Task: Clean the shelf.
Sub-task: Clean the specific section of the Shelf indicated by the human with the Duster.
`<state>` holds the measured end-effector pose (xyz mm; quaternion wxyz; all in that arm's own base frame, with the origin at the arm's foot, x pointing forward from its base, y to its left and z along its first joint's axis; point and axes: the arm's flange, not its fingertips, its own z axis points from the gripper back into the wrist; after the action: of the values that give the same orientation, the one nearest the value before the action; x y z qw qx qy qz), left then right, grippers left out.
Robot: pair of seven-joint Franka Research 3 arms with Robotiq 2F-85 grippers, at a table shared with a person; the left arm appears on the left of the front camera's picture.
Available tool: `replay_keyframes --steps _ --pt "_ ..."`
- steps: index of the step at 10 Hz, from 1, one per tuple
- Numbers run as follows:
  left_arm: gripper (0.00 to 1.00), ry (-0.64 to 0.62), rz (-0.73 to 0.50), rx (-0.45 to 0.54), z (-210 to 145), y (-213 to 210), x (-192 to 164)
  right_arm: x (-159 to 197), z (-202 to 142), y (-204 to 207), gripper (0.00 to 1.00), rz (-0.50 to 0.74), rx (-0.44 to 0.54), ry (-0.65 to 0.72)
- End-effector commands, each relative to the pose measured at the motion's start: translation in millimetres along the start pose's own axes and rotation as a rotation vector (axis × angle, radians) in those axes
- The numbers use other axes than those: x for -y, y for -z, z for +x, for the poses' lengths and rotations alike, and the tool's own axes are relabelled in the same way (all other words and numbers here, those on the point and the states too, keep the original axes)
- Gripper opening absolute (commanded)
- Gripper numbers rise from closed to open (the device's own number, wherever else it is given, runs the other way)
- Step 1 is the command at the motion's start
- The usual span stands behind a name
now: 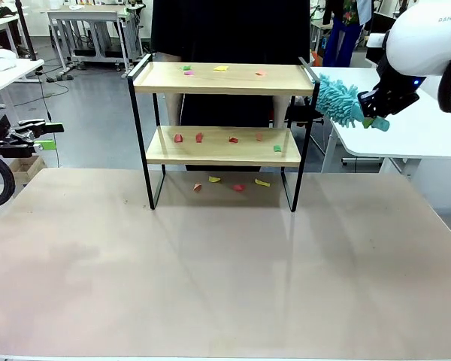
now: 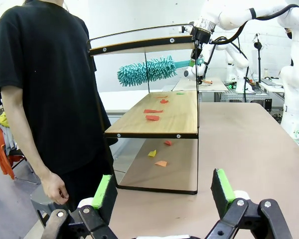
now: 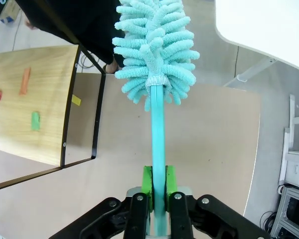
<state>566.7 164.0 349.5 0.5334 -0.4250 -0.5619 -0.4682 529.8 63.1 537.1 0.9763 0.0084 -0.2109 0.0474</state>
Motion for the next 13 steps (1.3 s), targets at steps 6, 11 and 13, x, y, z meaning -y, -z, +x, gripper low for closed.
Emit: replay_keyframes --steps 6,11,13 --pt "1.0 0.006 -0.004 -0.008 1.2 0.2 0.3 1.7 -0.5 -15.6 0.13 0.034 -0.044 -0.041" --pt "1.0 0.006 -0.004 -0.008 1.2 0.2 0.3 68.9 -31.3 -108.6 0.13 -0.012 -0.222 -0.266" --pt "1.0 0.006 -0.004 -0.008 1.2 0.2 0.3 85.4 -53.0 -131.5 0.13 0.027 -0.343 -0.401"
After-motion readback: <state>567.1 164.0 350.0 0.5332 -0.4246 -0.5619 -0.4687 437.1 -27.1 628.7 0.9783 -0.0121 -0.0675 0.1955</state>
